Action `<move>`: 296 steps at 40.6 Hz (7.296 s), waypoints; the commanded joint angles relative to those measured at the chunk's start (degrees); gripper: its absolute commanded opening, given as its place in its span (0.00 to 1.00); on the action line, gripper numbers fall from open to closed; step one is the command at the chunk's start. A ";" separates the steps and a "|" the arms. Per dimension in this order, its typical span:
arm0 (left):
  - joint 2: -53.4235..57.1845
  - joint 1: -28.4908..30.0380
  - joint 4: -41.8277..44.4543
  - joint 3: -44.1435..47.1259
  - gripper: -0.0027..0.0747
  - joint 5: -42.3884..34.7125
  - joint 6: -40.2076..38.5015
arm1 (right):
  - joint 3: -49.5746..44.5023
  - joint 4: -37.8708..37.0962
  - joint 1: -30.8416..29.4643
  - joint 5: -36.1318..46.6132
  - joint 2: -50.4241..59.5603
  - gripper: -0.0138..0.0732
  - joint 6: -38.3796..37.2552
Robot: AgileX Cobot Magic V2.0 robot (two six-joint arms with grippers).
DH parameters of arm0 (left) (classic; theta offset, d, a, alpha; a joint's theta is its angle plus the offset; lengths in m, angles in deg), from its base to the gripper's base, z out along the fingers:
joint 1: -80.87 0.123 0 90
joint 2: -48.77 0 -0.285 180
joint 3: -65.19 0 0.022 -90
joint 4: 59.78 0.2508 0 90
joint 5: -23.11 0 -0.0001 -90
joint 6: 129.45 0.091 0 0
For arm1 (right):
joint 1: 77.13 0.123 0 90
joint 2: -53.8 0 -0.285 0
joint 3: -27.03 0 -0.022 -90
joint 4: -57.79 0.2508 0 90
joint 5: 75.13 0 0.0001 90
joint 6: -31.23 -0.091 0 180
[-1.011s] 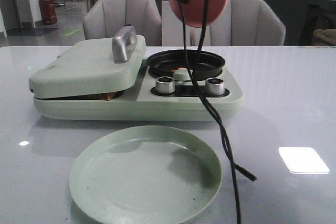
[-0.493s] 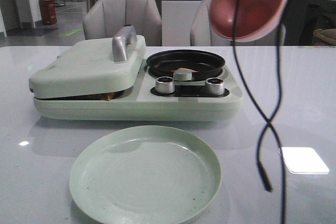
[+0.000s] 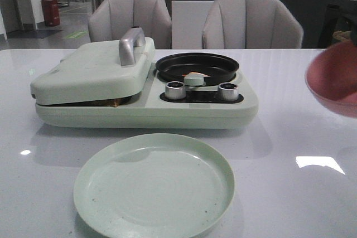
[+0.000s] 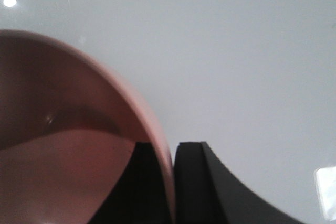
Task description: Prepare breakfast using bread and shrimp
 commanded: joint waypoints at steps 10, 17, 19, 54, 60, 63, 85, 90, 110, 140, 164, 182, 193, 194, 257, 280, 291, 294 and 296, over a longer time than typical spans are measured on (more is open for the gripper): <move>-0.21 -0.48 -2.14 -1.46 0.16 -3.45 0.12 | -2.54 28.79 -6.52 7.21 -0.55 0.21 25.95; -0.21 -0.48 -2.14 -1.46 0.16 -3.45 0.12 | -2.54 31.10 -6.52 7.56 -4.14 0.21 28.31; -0.21 -0.48 -2.14 -1.46 0.16 -3.45 0.12 | -2.54 31.10 -6.52 7.88 -4.69 0.21 28.31; -0.21 -0.48 -2.14 -1.46 0.17 -3.05 0.12 | 6.51 29.60 -0.17 -10.46 12.80 0.63 34.00; -0.21 -0.48 -2.14 -1.46 0.16 -3.05 0.12 | 6.47 29.66 6.25 -14.03 22.29 0.63 34.25; -0.21 -0.48 -2.14 -1.46 0.16 -3.05 0.12 | 5.92 31.26 8.54 -15.33 27.15 0.63 34.25; -0.21 -0.48 -2.14 -1.46 0.16 -3.05 0.12 | -12.13 33.89 9.39 -15.76 53.59 0.63 34.25; -0.21 -0.48 -2.14 -1.46 0.16 -3.05 0.12 | -12.81 33.89 9.39 -15.76 54.18 0.63 34.25; -0.21 -0.48 -1.68 -1.46 0.17 -3.05 0.12 | -12.91 33.89 9.39 -15.34 54.18 0.20 34.25; -0.21 -0.48 -1.68 -1.46 0.16 -3.05 0.12 | -12.91 33.89 9.39 -14.70 54.18 0.20 34.25; 4.86 1.07 30.72 9.02 0.17 -22.62 -30.64 | -12.91 33.89 9.39 -15.10 54.18 0.20 34.25; 23.80 11.94 44.63 31.57 0.17 -42.99 -42.53 | -12.91 33.89 9.39 -15.17 54.18 0.20 34.25; 29.30 16.43 41.73 39.86 0.17 -47.85 -42.53 | -12.91 33.89 9.39 -15.32 54.20 0.20 34.25; 29.30 16.70 40.72 39.87 0.16 -47.19 -42.53 | -12.91 33.89 9.39 -15.32 54.20 0.20 34.25; 29.30 14.07 35.17 39.73 0.16 -48.32 -35.35 | -14.27 30.58 8.24 -13.00 56.70 0.20 34.66; 29.30 14.07 35.17 39.73 0.16 -48.29 -35.35 | -52.08 28.69 -4.22 35.89 84.64 0.20 34.66; 29.19 14.07 35.17 39.73 0.16 -48.19 -35.35 | -55.75 30.50 -4.69 36.76 87.73 0.20 34.56; 29.19 14.07 35.17 39.73 0.16 -48.19 -35.35 | -55.75 32.02 -4.69 36.81 87.73 0.20 34.56; 29.19 14.07 35.17 39.73 0.16 -48.19 -35.35 | -55.75 32.39 -4.69 36.81 87.73 0.20 34.56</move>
